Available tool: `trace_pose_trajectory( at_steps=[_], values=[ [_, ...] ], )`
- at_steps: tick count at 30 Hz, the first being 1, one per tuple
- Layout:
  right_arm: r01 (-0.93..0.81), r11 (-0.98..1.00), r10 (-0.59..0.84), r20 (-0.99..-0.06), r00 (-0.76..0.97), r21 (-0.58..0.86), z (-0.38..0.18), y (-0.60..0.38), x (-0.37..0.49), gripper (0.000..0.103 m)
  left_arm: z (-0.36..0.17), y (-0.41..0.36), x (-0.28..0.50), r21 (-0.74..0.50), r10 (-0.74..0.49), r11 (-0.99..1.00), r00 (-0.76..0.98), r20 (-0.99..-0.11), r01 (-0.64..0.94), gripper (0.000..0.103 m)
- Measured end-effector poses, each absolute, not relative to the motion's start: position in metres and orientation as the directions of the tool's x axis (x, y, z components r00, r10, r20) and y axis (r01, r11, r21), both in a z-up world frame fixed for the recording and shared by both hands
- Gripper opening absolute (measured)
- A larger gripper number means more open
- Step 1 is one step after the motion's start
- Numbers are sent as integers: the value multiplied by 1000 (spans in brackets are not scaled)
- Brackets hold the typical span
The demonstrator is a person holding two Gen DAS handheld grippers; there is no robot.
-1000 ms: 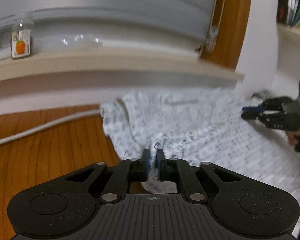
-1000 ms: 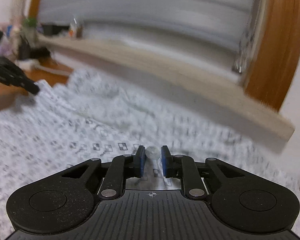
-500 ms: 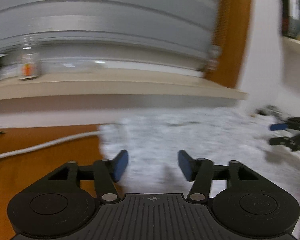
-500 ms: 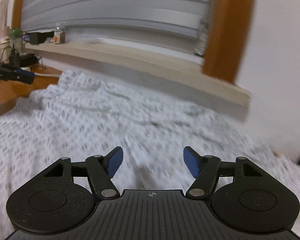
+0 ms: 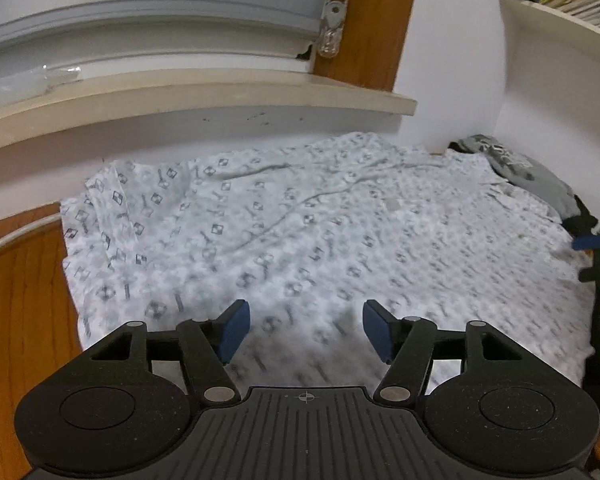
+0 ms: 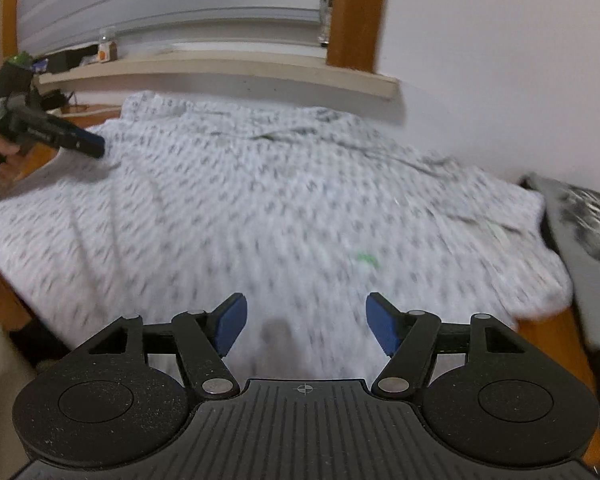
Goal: Fold clothes
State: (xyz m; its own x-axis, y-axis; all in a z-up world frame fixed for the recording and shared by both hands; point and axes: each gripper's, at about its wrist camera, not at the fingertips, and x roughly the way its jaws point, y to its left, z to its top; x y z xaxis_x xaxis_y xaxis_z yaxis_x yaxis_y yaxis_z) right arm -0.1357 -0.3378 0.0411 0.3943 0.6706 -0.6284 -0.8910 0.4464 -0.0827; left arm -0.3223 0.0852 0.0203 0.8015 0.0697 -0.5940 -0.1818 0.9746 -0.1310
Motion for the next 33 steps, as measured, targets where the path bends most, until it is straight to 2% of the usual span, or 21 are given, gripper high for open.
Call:
trace_pose_trajectory(
  at_steps=[2, 4, 6, 9, 14, 17, 19, 22, 24, 33],
  values=[
    [-878, 469, 650, -633, 420, -101, 42, -355, -150, 66, 23, 71, -330, -88, 79, 983, 799, -596, -163, 62],
    [-864, 489, 629, -638, 445, -121, 41, -370, -164, 66, 25, 51, -345, -34, 91, 990, 799, -595, -138, 53],
    [-858, 496, 614, -643, 458, -137, 37, -379, -180, 66, 26, 33, -362, 17, 96, 994, 800, -592, -107, 31],
    [-850, 505, 603, -644, 471, -148, 27, -383, -203, 65, 28, 7, -385, 86, 100, 994, 806, -583, -61, 19],
    [-853, 496, 614, -628, 477, -163, 9, -368, -231, 65, 23, -40, -412, 264, 147, 964, 792, -593, 18, 22],
    [-847, 481, 605, -613, 507, -226, -5, -354, -243, 64, 12, -67, -427, 389, 190, 918, 786, -588, 70, 37],
    [-829, 488, 595, -590, 545, -273, -13, -350, -248, 64, 6, -78, -435, 474, 228, 877, 800, -555, 78, 38],
    [-814, 498, 582, -581, 569, -299, -24, -349, -249, 64, 3, -85, -441, 529, 256, 844, 798, -546, 91, 41],
    [-800, 501, 566, -575, 591, -329, -29, -350, -250, 64, -1, -90, -444, 571, 276, 814, 791, -546, 110, 56],
    [-777, 478, 553, -547, 629, -410, -38, -347, -255, 64, -32, -98, -461, 736, 341, 640, 775, -532, 223, 63]
  ],
)
